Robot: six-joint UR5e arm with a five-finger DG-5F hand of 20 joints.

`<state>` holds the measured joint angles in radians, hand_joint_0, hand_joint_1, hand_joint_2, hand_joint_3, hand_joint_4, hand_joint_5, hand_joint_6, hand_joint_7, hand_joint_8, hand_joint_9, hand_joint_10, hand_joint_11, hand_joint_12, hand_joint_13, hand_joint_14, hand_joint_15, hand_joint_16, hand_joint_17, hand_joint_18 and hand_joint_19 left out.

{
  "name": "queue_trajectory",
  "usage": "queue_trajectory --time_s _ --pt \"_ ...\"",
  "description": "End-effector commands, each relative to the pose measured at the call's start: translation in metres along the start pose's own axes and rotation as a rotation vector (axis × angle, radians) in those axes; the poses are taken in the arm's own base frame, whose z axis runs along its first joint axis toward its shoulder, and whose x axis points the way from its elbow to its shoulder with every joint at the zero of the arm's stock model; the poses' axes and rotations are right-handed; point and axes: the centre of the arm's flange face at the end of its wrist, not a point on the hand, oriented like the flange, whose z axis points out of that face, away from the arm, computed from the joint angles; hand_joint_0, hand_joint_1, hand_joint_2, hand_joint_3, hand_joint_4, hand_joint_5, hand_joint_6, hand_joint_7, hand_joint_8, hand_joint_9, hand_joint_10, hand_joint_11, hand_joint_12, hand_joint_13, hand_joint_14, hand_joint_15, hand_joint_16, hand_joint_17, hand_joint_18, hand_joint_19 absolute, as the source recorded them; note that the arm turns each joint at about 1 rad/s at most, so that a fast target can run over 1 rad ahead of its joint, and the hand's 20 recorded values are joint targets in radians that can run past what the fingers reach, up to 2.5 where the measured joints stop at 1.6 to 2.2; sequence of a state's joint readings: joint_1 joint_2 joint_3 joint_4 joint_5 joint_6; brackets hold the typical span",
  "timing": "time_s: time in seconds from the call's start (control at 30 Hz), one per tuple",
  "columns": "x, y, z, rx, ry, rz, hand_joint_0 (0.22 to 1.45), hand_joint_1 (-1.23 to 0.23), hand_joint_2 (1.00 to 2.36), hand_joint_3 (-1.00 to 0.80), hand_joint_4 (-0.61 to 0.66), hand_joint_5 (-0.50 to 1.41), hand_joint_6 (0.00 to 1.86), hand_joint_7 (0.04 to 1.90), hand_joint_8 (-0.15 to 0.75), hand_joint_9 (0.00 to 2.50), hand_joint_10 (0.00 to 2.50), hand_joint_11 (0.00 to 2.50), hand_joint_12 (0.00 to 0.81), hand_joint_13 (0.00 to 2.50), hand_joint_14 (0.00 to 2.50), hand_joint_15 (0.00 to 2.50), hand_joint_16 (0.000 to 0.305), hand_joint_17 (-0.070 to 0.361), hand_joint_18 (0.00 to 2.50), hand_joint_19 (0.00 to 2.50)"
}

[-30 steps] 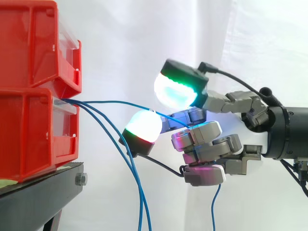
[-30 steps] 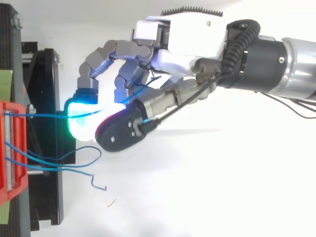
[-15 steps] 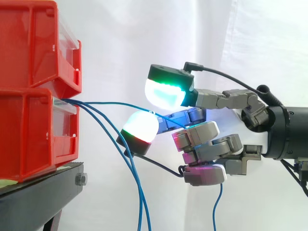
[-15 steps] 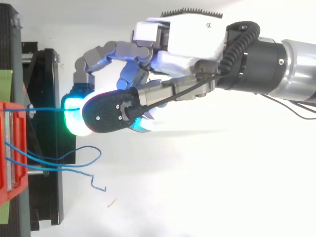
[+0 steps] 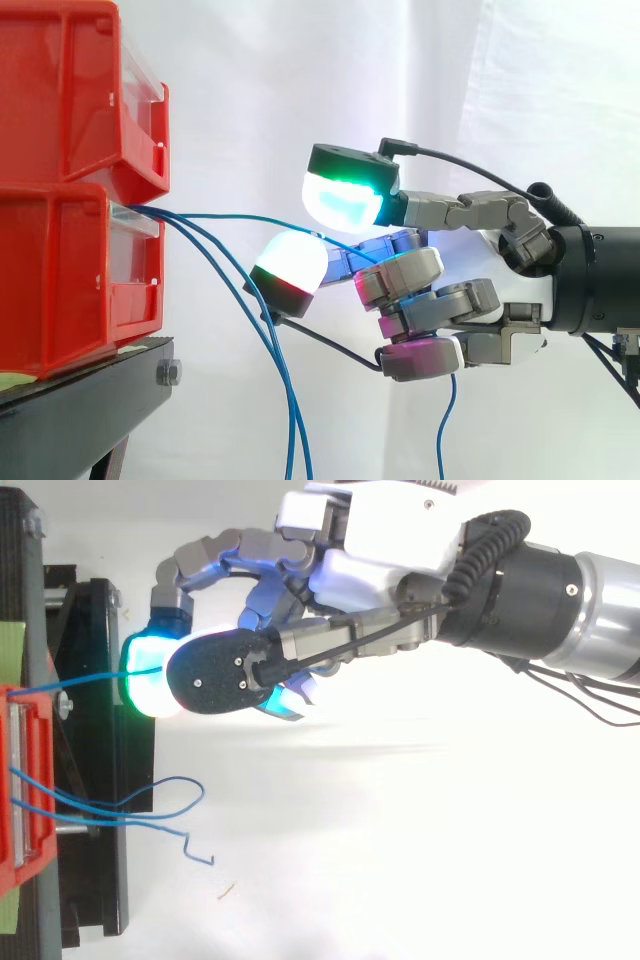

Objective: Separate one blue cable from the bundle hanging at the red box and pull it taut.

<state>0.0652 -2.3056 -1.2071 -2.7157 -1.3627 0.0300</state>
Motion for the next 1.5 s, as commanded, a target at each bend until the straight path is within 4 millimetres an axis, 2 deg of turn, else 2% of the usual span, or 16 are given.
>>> queue_trajectory --time_s 0.0,0.13,0.17,0.2,0.33,1.23,1.47 --pt "0.0 -0.0003 -0.0003 0.002 -0.004 -0.003 0.63 -0.58 1.02 -0.25 0.2 -0.13 0.67 1.04 0.33 1.15 0.48 1.34 0.351 1.28 1.73 1.14 0.048 0.108 1.29 1.13" --pt "0.0008 -0.0011 -0.001 0.01 -0.005 -0.006 0.63 -0.61 1.02 -0.17 0.2 -0.13 0.7 0.99 0.364 1.14 0.63 1.27 0.383 1.31 1.75 1.11 0.054 0.121 1.34 1.09" --pt "0.0008 -0.0012 -0.0012 0.011 -0.005 -0.006 0.63 -0.66 1.01 -0.12 0.23 -0.14 0.73 0.95 0.384 1.11 0.78 1.18 0.398 1.33 1.77 1.07 0.059 0.132 1.39 1.05" --pt "0.0008 -0.0011 -0.001 0.01 -0.005 -0.006 0.64 -0.72 1.01 -0.07 0.25 -0.17 0.83 0.83 0.396 1.1 0.87 1.13 0.403 1.33 1.79 1.05 0.06 0.135 1.41 1.03" --pt "0.001 -0.0012 -0.0012 0.011 -0.003 -0.006 0.64 -0.73 1.01 -0.04 0.24 -0.18 0.86 0.78 0.405 1.07 0.96 1.09 0.419 1.33 1.81 1.04 0.061 0.138 1.41 1.03" --pt "0.002 -0.0048 -0.0035 0.025 0.002 -0.003 0.65 -0.81 1.0 -0.04 0.23 -0.19 0.93 0.77 0.415 1.01 1.08 1.06 0.422 1.3 1.78 1.05 0.061 0.136 1.39 1.01" --pt "0.0072 -0.003 -0.0094 0.069 0.066 -0.034 0.66 -0.82 1.01 -0.05 0.22 -0.19 0.94 0.79 0.406 1.0 1.08 1.08 0.413 1.29 1.75 1.1 0.059 0.132 1.37 1.03"
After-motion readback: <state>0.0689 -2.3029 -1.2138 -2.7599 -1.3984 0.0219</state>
